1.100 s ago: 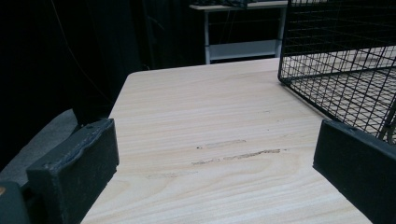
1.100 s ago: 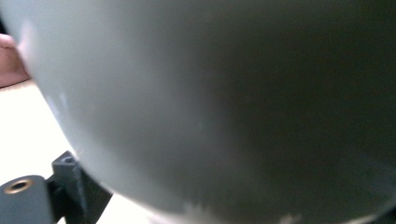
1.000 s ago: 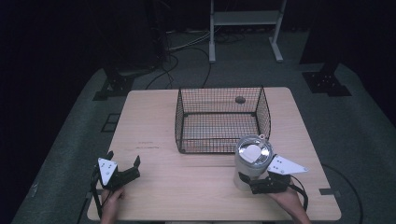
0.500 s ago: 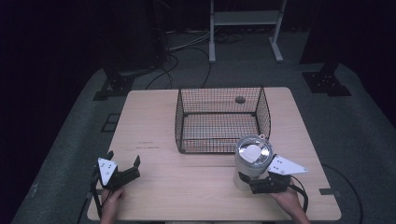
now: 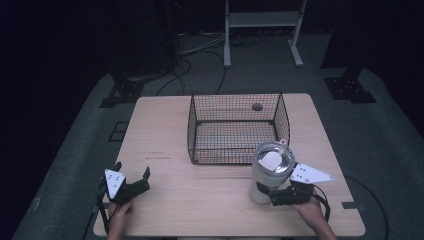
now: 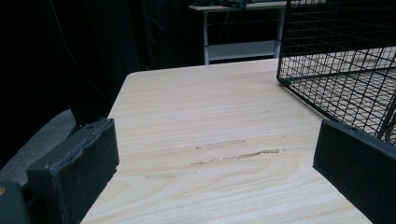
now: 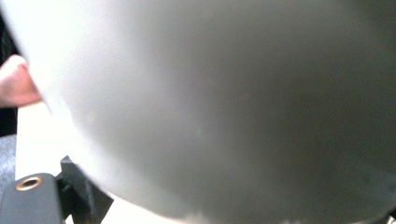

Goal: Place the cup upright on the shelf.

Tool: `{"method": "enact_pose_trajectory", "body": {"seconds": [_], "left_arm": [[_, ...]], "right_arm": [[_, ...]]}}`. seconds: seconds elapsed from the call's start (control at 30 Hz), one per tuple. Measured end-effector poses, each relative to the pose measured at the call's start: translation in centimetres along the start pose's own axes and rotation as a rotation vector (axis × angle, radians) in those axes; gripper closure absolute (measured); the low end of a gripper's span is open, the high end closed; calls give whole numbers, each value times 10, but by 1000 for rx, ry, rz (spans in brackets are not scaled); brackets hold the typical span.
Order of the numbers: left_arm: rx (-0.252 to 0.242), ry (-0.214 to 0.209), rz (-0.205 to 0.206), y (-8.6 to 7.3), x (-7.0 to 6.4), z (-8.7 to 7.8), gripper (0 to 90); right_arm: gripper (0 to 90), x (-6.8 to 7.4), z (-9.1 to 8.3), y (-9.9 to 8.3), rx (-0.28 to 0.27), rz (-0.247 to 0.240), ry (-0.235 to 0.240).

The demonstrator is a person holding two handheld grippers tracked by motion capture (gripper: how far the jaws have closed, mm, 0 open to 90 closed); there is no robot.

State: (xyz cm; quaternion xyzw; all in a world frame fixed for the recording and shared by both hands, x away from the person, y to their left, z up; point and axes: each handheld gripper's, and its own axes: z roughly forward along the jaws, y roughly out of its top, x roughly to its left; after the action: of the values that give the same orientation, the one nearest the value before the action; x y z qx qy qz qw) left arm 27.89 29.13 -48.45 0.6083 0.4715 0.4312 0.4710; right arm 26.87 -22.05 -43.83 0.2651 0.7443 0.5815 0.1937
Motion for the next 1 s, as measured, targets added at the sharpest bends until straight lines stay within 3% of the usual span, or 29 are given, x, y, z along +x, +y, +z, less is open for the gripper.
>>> {"method": "enact_pose_trajectory", "body": {"seconds": [0.1,0.33,0.43,0.67,1.0], "left_arm": [[0,-2,-2,0,0,0,0],[0,-2,-4,0,1,0,0],[0,0,-7,0,1,0,0],[-1,-1,-10,0,0,0,0],[-3,-3,-11,0,1,0,0]], "right_arm": [[93,-1,-1,8,-15,3,12],[93,-1,-3,42,-43,-43,31],[93,1,-4,54,-52,-59,17],[93,1,-3,71,-76,-38,22],[93,-11,13,100,-80,-18,26]]}}
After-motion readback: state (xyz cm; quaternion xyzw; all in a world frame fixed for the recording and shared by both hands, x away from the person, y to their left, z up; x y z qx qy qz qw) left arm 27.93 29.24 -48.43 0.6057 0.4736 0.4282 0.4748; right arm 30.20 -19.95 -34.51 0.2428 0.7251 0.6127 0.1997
